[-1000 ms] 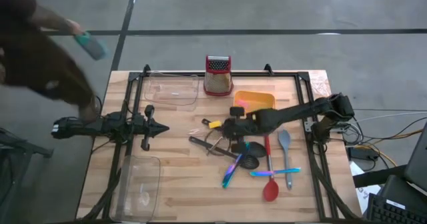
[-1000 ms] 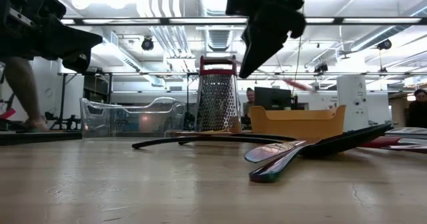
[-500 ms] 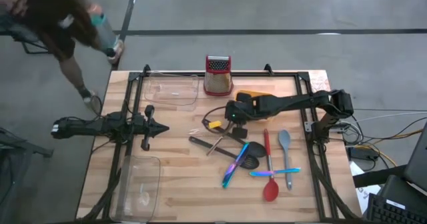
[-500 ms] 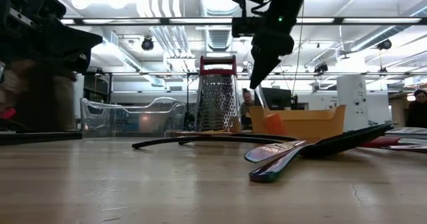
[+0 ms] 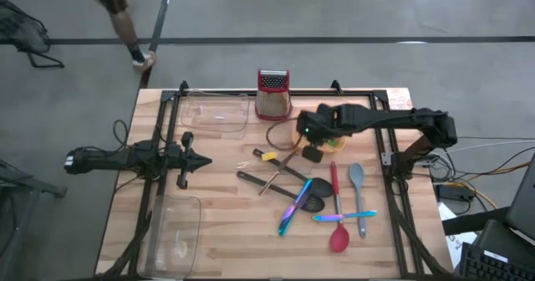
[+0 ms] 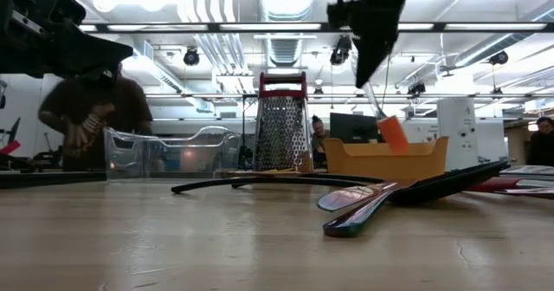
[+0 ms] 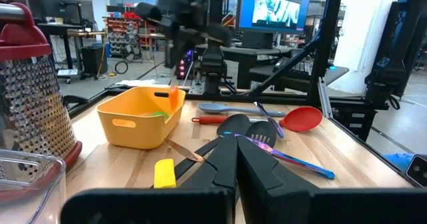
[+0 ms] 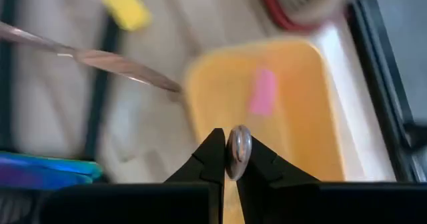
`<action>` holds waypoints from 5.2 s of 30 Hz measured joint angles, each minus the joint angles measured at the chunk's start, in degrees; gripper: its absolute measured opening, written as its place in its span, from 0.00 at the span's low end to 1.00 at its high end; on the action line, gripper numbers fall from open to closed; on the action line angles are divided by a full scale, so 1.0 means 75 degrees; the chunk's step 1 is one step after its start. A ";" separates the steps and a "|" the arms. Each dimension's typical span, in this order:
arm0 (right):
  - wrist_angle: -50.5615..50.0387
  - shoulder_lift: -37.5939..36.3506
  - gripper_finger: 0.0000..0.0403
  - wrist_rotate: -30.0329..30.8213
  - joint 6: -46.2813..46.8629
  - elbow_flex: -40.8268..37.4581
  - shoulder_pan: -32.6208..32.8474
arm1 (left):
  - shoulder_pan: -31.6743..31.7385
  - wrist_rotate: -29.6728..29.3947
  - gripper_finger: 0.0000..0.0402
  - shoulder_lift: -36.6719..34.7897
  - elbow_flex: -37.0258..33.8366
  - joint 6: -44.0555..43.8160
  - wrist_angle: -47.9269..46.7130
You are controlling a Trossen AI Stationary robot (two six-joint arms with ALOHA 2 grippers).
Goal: Pick & Place Kitchen Items
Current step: Put the orange spatula into the yellow bin, then put the yellow spatula into the yellow bin
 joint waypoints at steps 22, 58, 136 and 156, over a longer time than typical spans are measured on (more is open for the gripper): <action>-0.0548 0.1746 0.08 -0.0508 -0.0601 -0.0090 -0.2200 | 0.0001 -0.0001 0.01 0.0000 0.0000 -0.0001 -0.0002; 0.1243 0.1032 0.47 -0.0391 -0.2782 -0.0088 0.0318 | 0.0001 -0.0001 0.01 0.0000 0.0000 0.0000 -0.0002; 0.6926 0.1131 0.51 -0.2209 -0.3070 -0.1330 -0.0212 | 0.0002 -0.0003 0.01 -0.0002 0.0000 0.0001 -0.0002; 0.4747 0.4082 0.46 -0.2504 -0.3806 0.1586 0.0189 | 0.0003 0.0000 0.01 0.0012 0.0000 0.0001 0.0000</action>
